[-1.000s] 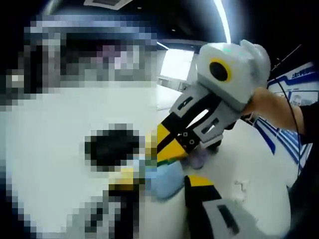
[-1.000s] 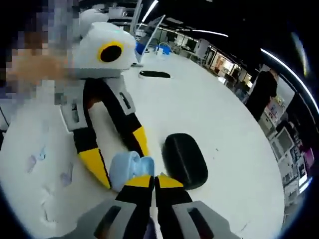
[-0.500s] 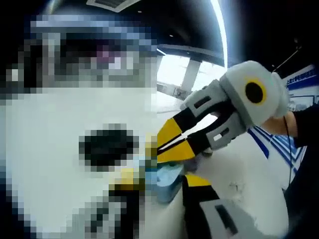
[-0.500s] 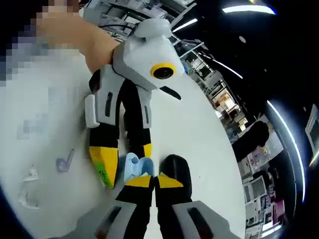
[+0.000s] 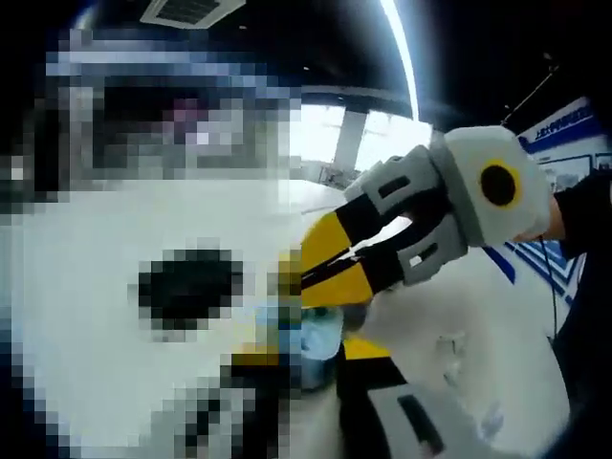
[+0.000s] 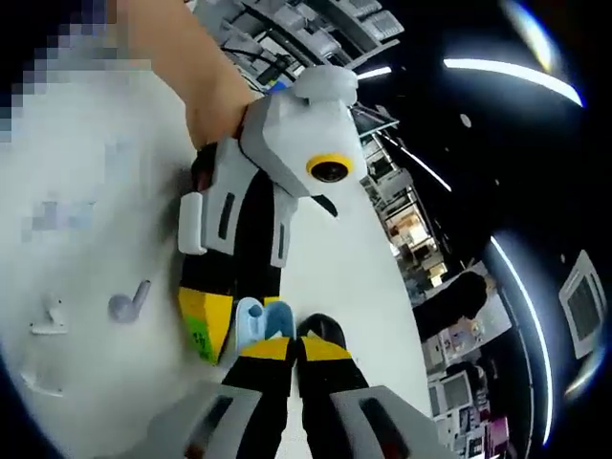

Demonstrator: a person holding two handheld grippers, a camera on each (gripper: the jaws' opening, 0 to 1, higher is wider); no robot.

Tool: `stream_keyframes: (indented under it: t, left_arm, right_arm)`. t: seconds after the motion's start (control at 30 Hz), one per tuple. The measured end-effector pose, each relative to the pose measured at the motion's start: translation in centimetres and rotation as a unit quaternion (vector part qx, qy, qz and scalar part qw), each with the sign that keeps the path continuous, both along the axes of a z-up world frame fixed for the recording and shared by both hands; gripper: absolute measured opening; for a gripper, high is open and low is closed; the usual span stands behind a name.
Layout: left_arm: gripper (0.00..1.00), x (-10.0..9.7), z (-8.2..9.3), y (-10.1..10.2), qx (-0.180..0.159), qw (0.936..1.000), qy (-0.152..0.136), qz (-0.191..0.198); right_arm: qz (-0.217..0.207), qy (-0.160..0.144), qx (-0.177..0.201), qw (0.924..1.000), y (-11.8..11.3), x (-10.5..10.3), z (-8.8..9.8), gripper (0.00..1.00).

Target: Pick up the earbuds from the table and place the earbuds into the earbud case

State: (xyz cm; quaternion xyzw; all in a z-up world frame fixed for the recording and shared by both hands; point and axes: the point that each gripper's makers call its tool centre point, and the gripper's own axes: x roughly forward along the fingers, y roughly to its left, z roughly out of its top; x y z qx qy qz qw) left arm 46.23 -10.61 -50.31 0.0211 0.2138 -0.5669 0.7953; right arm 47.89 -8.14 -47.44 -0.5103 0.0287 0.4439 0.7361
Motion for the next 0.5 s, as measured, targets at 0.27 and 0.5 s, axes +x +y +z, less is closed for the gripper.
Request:
stream_keyframes:
  t: [0.27,0.5]
  left_arm:
    - [0.19,-1.9,2.9,0.1,-0.004,0.9994,-0.032,-0.014]
    - [0.19,-6.5,6.1,0.3,-0.008,0.9976,-0.065,-0.022]
  right_arm:
    - [0.0,-0.013,0.017,0.9998,0.1,-1.8,2.8,0.02]
    - [0.014,-0.038,0.021,0.999,0.2,-6.7,6.0,0.02]
